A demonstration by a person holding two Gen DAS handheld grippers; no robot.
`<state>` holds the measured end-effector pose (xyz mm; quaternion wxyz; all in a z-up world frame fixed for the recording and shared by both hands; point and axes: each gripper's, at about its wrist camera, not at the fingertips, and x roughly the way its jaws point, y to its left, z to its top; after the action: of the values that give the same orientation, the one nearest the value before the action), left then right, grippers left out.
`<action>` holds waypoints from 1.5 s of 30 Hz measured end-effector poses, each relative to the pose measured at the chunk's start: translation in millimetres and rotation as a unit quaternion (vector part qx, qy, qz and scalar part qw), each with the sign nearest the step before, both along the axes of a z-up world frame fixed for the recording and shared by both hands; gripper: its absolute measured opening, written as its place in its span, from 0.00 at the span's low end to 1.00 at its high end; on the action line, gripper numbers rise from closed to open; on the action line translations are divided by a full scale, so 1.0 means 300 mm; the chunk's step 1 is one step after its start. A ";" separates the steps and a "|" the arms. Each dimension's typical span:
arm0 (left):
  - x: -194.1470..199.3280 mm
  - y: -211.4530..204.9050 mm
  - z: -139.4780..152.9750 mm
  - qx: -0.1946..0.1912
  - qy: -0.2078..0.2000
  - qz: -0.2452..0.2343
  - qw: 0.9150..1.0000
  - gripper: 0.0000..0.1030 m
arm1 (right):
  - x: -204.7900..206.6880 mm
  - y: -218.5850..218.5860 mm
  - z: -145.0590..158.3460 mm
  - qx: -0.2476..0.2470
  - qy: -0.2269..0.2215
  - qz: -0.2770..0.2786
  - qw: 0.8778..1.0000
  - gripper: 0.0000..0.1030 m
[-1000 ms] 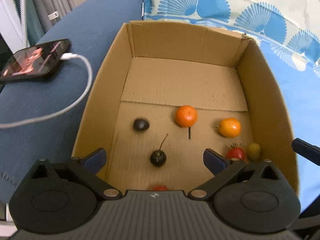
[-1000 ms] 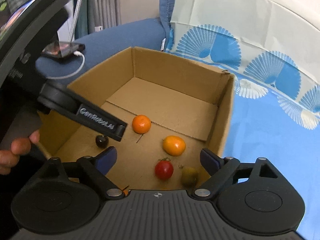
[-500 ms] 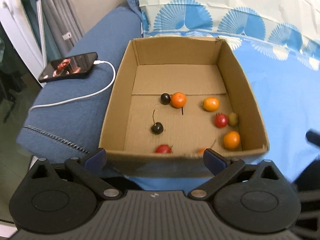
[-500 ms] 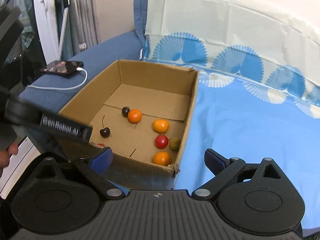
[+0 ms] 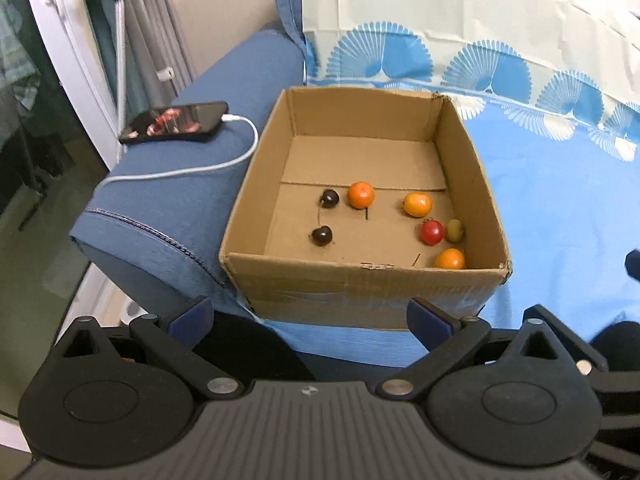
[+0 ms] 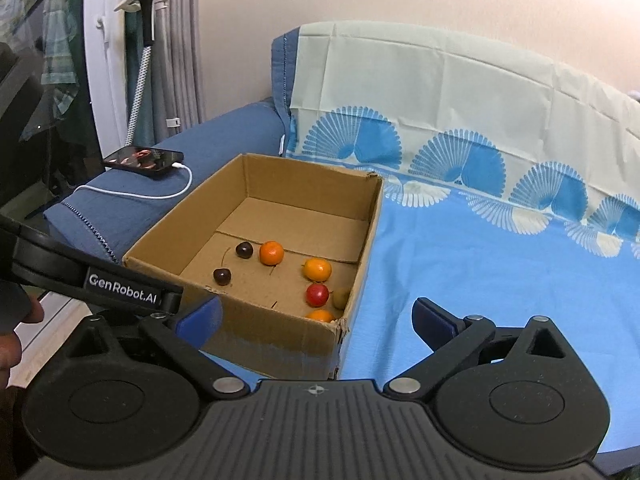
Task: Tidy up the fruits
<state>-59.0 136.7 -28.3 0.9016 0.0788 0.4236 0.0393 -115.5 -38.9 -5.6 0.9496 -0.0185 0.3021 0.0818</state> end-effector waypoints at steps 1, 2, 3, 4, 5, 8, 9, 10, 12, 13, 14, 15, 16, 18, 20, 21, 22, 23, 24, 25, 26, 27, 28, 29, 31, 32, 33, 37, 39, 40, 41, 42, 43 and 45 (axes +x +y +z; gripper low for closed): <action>-0.012 -0.003 0.002 0.006 -0.005 0.000 1.000 1.00 | -0.008 0.000 0.003 -0.001 -0.003 0.001 1.000 0.98; -0.023 -0.002 0.005 0.008 -0.008 0.003 1.000 1.00 | -0.015 0.003 0.006 -0.005 -0.005 0.004 1.000 0.99; -0.032 0.000 0.007 0.008 -0.010 0.005 1.000 1.00 | -0.022 0.005 0.009 -0.008 -0.009 0.006 1.000 0.99; -0.038 0.002 0.010 0.006 -0.011 0.007 1.000 1.00 | -0.031 0.006 0.012 -0.009 -0.012 0.007 1.000 0.99; -0.040 0.007 0.013 0.001 -0.010 0.007 1.000 1.00 | -0.030 0.010 0.016 -0.010 -0.014 0.008 1.000 0.99; -0.048 0.018 0.020 -0.014 -0.009 0.008 1.000 1.00 | -0.041 0.013 0.025 -0.011 -0.021 0.010 1.000 0.99; -0.050 0.020 0.022 -0.017 -0.008 0.008 1.000 1.00 | -0.044 0.013 0.027 -0.010 -0.021 0.010 1.000 0.99; -0.052 0.023 0.023 -0.021 -0.005 0.004 1.000 1.00 | -0.047 0.013 0.028 -0.010 -0.022 0.010 1.000 0.99; -0.056 0.027 0.025 -0.029 -0.001 0.002 1.000 1.00 | -0.049 0.013 0.028 -0.011 -0.022 0.009 1.000 0.99; -0.058 0.028 0.024 -0.029 -0.001 0.004 1.000 1.00 | -0.050 0.014 0.028 -0.011 -0.022 0.009 1.000 0.99; -0.061 0.029 0.024 -0.029 -0.002 0.005 1.000 1.00 | -0.051 0.015 0.029 -0.011 -0.022 0.009 1.000 0.99; -0.063 0.030 0.024 -0.029 -0.003 0.006 1.000 1.00 | -0.052 0.015 0.028 -0.012 -0.023 0.010 1.000 0.99; -0.065 0.032 0.025 -0.028 -0.004 0.006 1.000 1.00 | -0.054 0.015 0.028 -0.013 -0.023 0.010 1.000 0.99; -0.067 0.035 0.027 -0.026 -0.006 0.008 1.000 1.00 | -0.058 0.018 0.029 -0.017 -0.024 0.011 0.999 0.99; -0.069 0.036 0.029 -0.023 -0.010 0.012 1.000 1.00 | -0.057 0.019 0.028 -0.019 -0.024 0.009 0.999 0.99; -0.070 0.035 0.031 -0.020 -0.012 0.013 1.000 1.00 | -0.056 0.019 0.027 -0.020 -0.023 0.009 1.000 0.99; -0.071 0.036 0.031 -0.019 -0.013 0.014 1.000 1.00 | -0.055 0.020 0.028 -0.021 -0.023 0.008 0.999 0.99; -0.071 0.036 0.031 -0.017 -0.014 0.015 1.000 1.00 | -0.054 0.019 0.029 -0.021 -0.023 0.006 0.999 0.99; -0.069 0.038 0.031 -0.017 -0.013 0.016 1.000 1.00 | -0.054 0.019 0.029 -0.022 -0.024 0.005 0.999 0.99; -0.068 0.039 0.030 -0.018 -0.013 0.018 1.000 1.00 | -0.054 0.019 0.030 -0.022 -0.024 0.005 0.999 0.99; -0.066 0.040 0.030 -0.019 -0.012 0.018 1.000 1.00 | -0.054 0.018 0.031 -0.022 -0.025 0.005 0.999 0.99; -0.065 0.040 0.030 -0.019 -0.012 0.018 1.000 1.00 | -0.055 0.016 0.031 -0.022 -0.026 0.004 0.999 0.99; -0.065 0.040 0.030 -0.018 -0.012 0.018 1.000 1.00 | -0.056 0.019 0.031 -0.022 -0.026 0.004 0.999 0.99; -0.065 0.042 0.031 -0.017 -0.013 0.018 1.000 1.00 | -0.058 0.020 0.032 -0.023 -0.027 0.004 0.999 0.99; -0.066 0.040 0.030 -0.016 -0.013 0.018 1.000 1.00 | -0.058 0.020 0.032 -0.023 -0.027 0.004 0.999 0.99; -0.066 0.039 0.030 -0.016 -0.013 0.018 1.000 1.00 | -0.058 0.021 0.032 -0.022 -0.026 0.004 0.999 0.99; -0.066 0.039 0.030 -0.016 -0.013 0.018 1.000 1.00 | -0.059 0.021 0.032 -0.023 -0.027 0.003 0.999 0.99; -0.068 0.041 0.028 -0.009 -0.015 0.018 1.000 1.00 | -0.060 0.020 0.032 -0.023 -0.027 0.003 0.999 0.99; -0.070 0.040 0.026 -0.006 -0.017 0.017 1.000 1.00 | -0.060 0.020 0.033 -0.023 -0.027 0.002 0.999 0.99; -0.070 0.041 0.026 -0.006 -0.017 0.017 1.000 1.00 | -0.061 0.020 0.033 -0.023 -0.027 0.002 0.999 0.99; -0.070 0.042 0.027 -0.007 -0.016 0.016 1.000 1.00 | -0.061 0.020 0.034 -0.024 -0.028 0.002 0.999 0.99; -0.070 0.044 0.027 -0.007 -0.016 0.017 1.000 1.00 | -0.061 0.021 0.035 -0.024 -0.029 0.002 0.999 0.99; -0.069 0.044 0.028 -0.007 -0.016 0.017 1.000 1.00 | -0.062 0.023 0.035 -0.024 -0.029 0.002 0.999 0.99; -0.068 0.040 0.028 -0.006 -0.015 0.017 1.000 1.00 | -0.061 0.024 0.035 -0.025 -0.029 0.003 0.999 0.99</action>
<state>-79.5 148.8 -19.8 0.9076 0.0656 0.4112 0.0536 -133.9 -31.6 5.0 0.9570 -0.0450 0.2762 0.0764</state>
